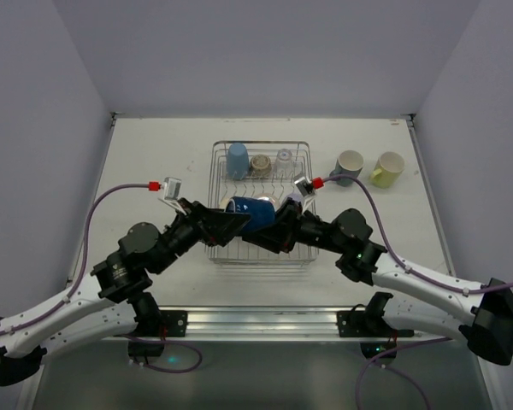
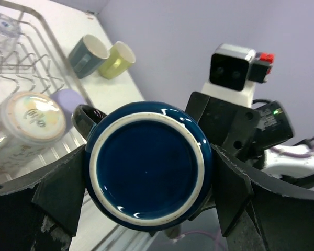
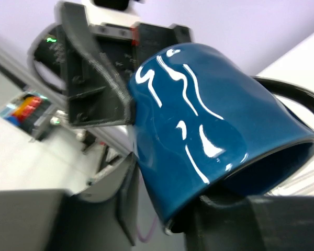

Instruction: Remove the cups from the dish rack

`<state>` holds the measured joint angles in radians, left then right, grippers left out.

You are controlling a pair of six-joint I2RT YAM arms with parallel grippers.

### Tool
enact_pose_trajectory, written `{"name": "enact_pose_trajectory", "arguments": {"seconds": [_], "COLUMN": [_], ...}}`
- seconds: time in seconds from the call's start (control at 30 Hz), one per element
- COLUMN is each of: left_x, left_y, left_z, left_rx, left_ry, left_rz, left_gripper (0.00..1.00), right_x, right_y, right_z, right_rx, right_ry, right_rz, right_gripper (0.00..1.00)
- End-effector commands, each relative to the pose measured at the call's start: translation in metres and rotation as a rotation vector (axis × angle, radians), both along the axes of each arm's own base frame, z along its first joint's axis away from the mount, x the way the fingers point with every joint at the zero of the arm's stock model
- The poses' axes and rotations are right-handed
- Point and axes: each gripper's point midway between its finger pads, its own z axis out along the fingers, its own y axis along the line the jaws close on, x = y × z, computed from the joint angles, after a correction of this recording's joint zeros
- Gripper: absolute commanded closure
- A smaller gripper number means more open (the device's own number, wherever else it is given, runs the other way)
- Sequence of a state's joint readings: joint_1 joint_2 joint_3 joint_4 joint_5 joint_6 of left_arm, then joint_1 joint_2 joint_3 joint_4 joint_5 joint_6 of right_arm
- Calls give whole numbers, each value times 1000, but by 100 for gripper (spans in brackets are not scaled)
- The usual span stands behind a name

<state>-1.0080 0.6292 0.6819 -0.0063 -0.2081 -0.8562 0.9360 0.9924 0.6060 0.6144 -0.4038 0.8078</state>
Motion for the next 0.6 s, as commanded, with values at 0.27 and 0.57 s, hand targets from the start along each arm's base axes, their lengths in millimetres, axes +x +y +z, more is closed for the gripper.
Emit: {"name": "enact_pose_trajectory", "arguments": {"seconds": [0.27, 0.57], "left_x": [10, 21], "left_y": [48, 118], "left_z": [48, -17], "left_rx": [17, 439], "left_ry": [-121, -86], "left_rz": [180, 403], "left_gripper": [0, 0], "right_x": [17, 81], "right_y": [-32, -149], "right_z": [28, -34], "right_rx": [-37, -506], "right_ry": [-64, 87], "right_rz": [-213, -709], "right_gripper": [100, 100]}}
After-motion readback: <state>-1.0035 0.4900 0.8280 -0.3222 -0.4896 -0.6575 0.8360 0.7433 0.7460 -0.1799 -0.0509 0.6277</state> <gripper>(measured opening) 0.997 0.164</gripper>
